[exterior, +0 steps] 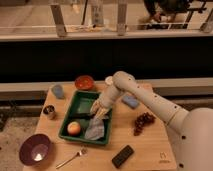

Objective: Wipe tray with brush

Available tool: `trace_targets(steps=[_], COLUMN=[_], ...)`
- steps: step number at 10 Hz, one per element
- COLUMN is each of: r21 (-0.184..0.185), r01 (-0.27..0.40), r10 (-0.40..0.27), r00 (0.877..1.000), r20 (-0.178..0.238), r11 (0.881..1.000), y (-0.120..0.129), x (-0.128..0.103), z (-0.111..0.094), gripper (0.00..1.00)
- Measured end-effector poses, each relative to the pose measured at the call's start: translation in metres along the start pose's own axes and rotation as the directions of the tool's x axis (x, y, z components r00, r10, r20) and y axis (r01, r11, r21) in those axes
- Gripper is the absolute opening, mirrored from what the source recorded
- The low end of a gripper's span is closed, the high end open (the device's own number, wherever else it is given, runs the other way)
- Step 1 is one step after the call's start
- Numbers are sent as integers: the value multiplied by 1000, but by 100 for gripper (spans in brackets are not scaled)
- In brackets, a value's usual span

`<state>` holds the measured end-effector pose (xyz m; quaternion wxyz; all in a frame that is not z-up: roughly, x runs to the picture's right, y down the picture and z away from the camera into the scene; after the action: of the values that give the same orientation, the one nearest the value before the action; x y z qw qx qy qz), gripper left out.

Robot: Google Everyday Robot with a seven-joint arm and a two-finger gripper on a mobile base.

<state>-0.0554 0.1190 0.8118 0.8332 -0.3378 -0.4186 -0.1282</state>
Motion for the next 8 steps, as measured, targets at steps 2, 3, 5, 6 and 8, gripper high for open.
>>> trace_targets(steps=[2, 3, 5, 6, 8], r21=[0, -4, -21, -39, -84], r01=[-1, 1, 22, 48, 115], r10=[1, -1, -22, -47, -112], r00=[1000, 1000, 1000, 999, 993], r20=[10, 13, 15, 21, 44], r11=[1000, 1000, 1000, 998, 990], y=[-41, -56, -79, -87, -93], x=[8, 8, 1, -11, -42], z=[10, 18, 32, 43, 67], gripper=[0, 0, 0, 0, 0])
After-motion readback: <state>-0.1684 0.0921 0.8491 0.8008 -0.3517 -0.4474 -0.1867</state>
